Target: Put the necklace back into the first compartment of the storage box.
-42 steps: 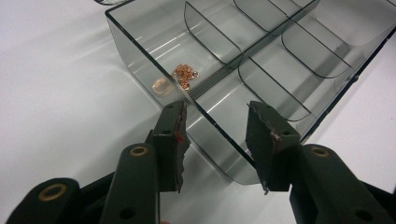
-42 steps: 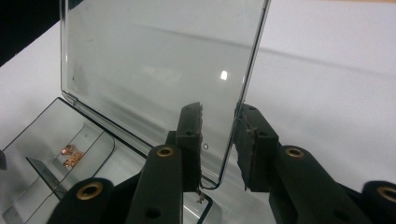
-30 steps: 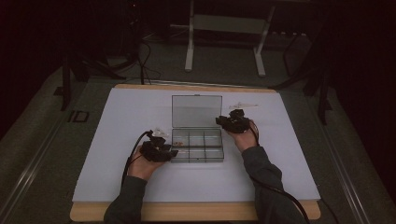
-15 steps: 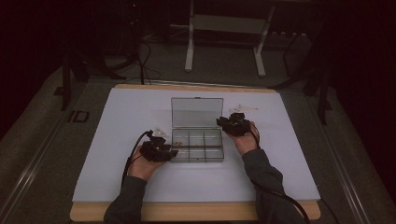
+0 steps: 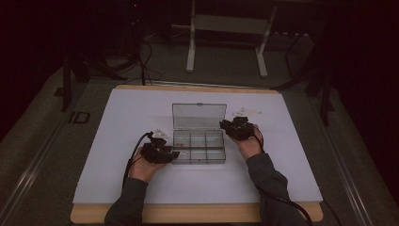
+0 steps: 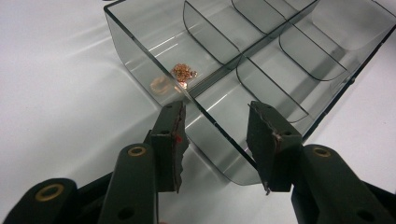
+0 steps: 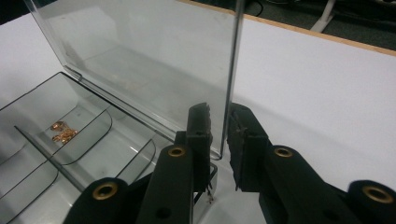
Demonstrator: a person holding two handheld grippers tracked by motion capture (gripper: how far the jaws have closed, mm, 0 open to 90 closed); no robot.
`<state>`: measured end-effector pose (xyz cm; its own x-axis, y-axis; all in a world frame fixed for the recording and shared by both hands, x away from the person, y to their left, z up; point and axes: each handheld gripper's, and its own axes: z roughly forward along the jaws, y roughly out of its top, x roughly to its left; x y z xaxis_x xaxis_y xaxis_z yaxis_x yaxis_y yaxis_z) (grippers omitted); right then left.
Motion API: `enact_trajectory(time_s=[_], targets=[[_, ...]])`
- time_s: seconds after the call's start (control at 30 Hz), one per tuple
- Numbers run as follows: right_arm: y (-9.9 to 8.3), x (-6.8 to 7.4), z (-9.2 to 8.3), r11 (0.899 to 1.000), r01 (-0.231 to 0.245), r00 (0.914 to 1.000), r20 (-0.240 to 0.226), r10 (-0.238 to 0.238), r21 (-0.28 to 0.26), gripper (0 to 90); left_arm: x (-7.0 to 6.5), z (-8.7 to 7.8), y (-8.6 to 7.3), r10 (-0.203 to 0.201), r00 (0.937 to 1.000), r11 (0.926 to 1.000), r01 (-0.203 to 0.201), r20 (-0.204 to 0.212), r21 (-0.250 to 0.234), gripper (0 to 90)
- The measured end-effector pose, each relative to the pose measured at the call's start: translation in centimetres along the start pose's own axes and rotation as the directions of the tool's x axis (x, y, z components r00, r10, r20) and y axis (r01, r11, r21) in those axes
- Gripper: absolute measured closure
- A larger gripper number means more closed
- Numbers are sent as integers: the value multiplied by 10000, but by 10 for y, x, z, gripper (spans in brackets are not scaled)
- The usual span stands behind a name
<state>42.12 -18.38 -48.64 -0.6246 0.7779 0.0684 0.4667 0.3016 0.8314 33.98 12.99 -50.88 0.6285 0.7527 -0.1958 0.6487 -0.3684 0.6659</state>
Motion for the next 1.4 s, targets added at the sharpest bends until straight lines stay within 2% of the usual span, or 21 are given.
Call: enact_trajectory(time_s=[0.87, 1.1, 1.27, 1.4], targets=[[-3, 6, -17, 9992, 311, 9995, 53, -309, -260, 831, 0, -3, 0, 92, 9999, 9999, -92, 117, 47, 588], [-5, 9, -20, 9986, 441, 9990, 80, -439, -284, 830, 0, -5, 1, 239, 9997, 9997, -239, 83, 3, 600], [-5, 12, -23, 9978, 591, 9982, 156, -587, -290, 829, -3, -11, 3, 240, 9997, 9983, -236, 63, -540, 630], [-5, 13, -26, 9972, 653, 9978, 142, -648, -360, 829, -7, -18, 6, 446, 9990, 9947, -452, -85, -919, 689]])
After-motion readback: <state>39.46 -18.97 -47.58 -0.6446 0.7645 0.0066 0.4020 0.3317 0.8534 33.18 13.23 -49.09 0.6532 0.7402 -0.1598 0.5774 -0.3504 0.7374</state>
